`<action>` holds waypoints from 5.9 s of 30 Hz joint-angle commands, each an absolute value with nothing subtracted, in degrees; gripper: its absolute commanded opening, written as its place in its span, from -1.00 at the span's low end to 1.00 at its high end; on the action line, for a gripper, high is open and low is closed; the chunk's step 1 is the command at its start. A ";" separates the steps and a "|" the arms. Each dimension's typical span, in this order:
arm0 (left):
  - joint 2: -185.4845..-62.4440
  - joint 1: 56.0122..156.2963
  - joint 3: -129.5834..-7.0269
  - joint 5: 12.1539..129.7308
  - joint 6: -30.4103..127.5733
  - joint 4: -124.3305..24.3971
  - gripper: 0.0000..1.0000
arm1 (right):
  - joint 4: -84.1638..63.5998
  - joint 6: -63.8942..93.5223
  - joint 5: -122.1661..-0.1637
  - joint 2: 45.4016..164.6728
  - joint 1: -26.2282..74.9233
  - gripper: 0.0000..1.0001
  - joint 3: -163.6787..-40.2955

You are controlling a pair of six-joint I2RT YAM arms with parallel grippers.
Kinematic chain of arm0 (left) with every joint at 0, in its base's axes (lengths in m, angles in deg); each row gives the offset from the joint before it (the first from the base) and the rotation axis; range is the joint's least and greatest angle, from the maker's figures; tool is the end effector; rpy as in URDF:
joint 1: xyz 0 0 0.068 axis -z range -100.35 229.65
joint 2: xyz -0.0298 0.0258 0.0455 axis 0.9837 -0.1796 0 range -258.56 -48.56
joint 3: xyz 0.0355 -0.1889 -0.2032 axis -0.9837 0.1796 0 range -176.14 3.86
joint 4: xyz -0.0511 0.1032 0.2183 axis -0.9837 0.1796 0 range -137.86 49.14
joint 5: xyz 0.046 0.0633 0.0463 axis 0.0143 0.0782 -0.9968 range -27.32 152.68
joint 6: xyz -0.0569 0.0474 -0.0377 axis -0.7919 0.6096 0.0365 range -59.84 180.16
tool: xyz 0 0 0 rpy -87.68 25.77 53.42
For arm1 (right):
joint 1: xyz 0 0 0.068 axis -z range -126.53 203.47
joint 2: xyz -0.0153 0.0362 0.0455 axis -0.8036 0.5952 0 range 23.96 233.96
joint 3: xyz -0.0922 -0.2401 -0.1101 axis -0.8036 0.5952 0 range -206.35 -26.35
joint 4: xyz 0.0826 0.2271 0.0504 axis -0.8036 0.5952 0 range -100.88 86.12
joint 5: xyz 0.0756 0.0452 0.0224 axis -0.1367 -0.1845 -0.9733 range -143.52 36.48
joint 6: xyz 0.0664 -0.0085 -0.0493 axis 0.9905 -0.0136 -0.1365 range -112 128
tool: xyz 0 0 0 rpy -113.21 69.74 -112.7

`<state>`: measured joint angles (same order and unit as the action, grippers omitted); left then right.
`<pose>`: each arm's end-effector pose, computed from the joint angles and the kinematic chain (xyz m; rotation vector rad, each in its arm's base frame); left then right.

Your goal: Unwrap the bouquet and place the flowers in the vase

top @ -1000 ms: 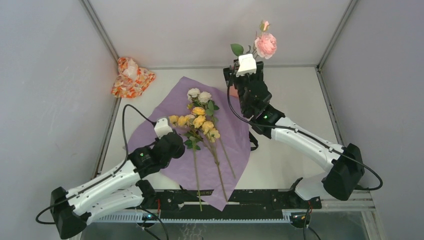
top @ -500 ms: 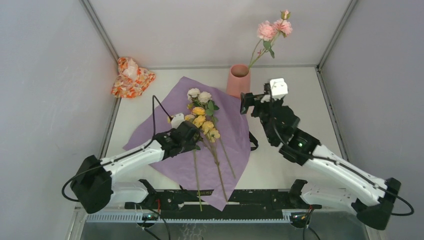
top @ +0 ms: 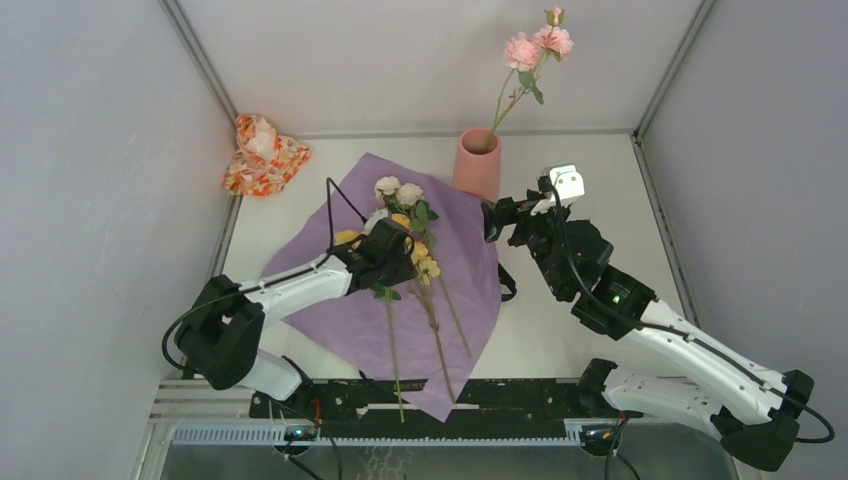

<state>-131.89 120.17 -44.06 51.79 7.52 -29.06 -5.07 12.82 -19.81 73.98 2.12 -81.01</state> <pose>0.2334 -0.1814 0.1810 -0.3467 2.5228 -0.4301 0.1589 0.1340 0.3969 -0.1871 1.5846 0.2967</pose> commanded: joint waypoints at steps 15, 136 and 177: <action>-144.25 119.47 -51.42 55.91 5.18 -31.61 -0.30 | -3.14 16.10 -22.09 67.96 1.75 0.89 -78.41; -83.85 128.35 -48.44 11.61 23.66 -19.08 0.11 | 15.54 31.42 -41.21 109.21 -6.20 0.80 -100.95; -81.78 128.35 -38.59 14.33 18.46 -13.63 0.09 | 32.89 25.76 -42.39 159.36 11.54 -0.16 -142.35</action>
